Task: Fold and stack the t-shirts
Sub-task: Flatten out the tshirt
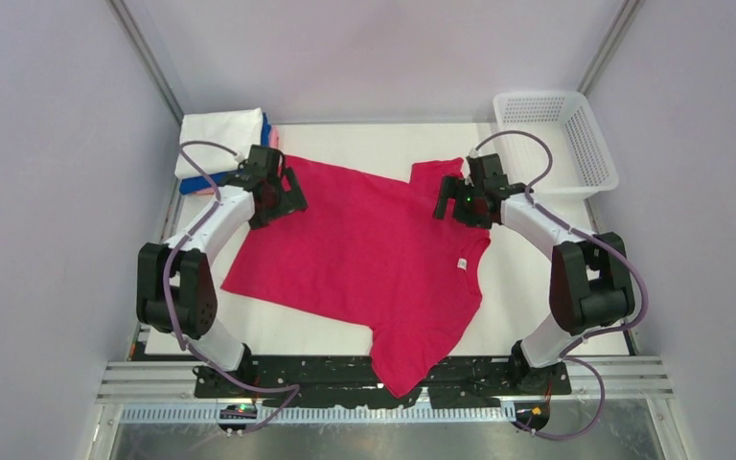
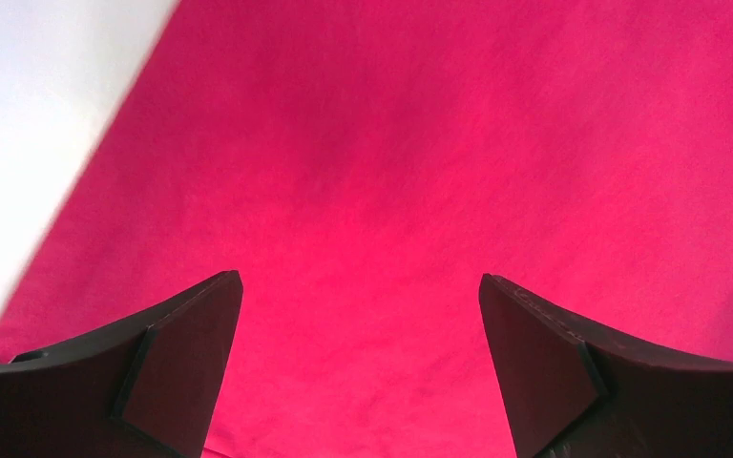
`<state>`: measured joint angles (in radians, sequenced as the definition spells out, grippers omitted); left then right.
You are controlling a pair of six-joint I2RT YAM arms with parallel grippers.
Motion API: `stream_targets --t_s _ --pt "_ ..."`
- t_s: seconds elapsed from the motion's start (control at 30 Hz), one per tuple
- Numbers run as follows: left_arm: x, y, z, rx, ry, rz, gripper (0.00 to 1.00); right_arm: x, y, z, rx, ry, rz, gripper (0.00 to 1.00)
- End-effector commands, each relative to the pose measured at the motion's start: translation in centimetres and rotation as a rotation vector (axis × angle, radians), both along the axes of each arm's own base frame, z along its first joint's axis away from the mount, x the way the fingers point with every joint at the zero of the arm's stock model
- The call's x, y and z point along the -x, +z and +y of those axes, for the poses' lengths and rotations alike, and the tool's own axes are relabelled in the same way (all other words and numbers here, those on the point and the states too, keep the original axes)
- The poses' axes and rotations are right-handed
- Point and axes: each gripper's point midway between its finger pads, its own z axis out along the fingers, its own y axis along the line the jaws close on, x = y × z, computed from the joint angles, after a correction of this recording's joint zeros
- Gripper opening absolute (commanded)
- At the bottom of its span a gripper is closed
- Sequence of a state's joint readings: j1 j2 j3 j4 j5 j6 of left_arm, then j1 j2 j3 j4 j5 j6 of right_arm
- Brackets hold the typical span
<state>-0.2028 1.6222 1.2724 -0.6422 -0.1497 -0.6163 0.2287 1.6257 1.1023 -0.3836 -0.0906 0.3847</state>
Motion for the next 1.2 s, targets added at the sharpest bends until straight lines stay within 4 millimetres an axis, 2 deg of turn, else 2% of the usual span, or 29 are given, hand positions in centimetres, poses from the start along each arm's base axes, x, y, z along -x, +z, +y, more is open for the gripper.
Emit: stream_targets --t_s 0.0,0.2,0.47,0.63,0.77,0.87,0.9,0.93,1.17 --pt "0.5 0.1 -2.0 0.120 -0.034 -0.067 1.00 1.4 0.1 0.1 -0.006 -0.022 -0.005 0.95" --pt "2.0 -2.9 -2.4 0.145 -0.034 -0.005 1.00 1.3 -2.7 0.1 0.021 -0.002 0.068 0.95" --pt "2.0 -5.8 -3.9 0.216 -0.041 0.079 1.00 -1.1 -5.7 -1.7 0.073 -0.054 0.154 0.96" --pt "2.5 -6.9 -4.2 0.234 -0.043 0.100 1.00 -2.5 -6.6 -3.1 0.091 -0.099 0.193 0.96" --pt "3.5 -7.8 -4.6 0.271 -0.033 0.121 1.00 -4.4 -6.3 -4.2 0.114 -0.122 0.196 0.95" --pt "4.0 -7.8 -5.2 0.314 -0.035 0.118 0.99 -6.3 -6.4 -4.6 0.126 -0.119 0.212 0.95" --pt "4.2 -7.7 -5.3 0.320 -0.034 0.115 1.00 -6.3 -7.2 -4.8 0.136 -0.117 0.245 0.95" --pt "4.2 -7.5 -5.3 0.325 -0.031 0.107 1.00 -7.5 -6.4 -4.8 0.133 -0.116 0.219 0.96" --pt "4.5 -6.0 -4.9 0.317 -0.027 0.053 1.00 -12.1 -5.8 -4.5 0.129 -0.057 0.196 0.96"
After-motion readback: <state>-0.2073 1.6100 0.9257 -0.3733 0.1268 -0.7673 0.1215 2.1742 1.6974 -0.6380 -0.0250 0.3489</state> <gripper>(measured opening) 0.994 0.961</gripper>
